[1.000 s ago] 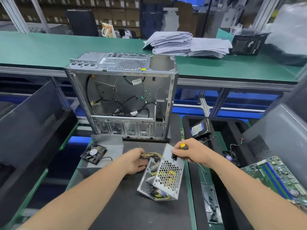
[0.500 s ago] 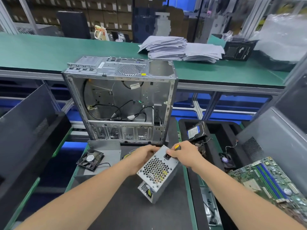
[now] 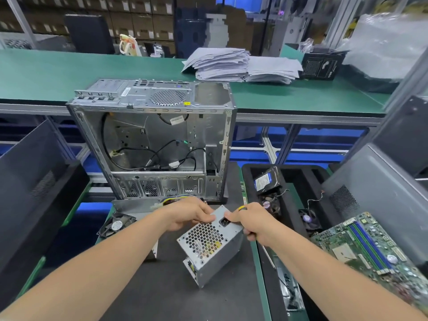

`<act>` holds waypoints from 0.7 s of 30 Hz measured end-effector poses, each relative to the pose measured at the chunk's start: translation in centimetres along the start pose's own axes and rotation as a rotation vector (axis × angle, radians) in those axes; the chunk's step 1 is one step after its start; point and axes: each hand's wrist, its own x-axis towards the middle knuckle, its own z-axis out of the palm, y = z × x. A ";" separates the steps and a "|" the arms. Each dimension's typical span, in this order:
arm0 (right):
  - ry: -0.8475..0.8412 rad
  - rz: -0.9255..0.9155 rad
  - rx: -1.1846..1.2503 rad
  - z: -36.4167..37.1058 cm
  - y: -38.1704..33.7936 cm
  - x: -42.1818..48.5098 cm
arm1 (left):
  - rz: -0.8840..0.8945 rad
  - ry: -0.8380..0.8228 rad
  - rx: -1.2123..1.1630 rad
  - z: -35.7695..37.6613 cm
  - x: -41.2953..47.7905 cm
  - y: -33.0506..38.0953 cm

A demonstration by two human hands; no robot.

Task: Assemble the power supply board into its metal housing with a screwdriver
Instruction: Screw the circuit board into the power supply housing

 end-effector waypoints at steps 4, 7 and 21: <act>-0.120 0.085 0.034 -1.0 0.6 -0.2 | -0.048 -0.034 0.041 0.0 -0.1 0.4; -0.209 0.104 0.059 -2.5 0.9 -0.2 | -0.164 -0.031 -0.092 0.3 -0.1 0.0; -0.338 0.213 0.238 -3.5 1.3 1.1 | -0.242 0.231 0.191 1.7 -0.8 2.0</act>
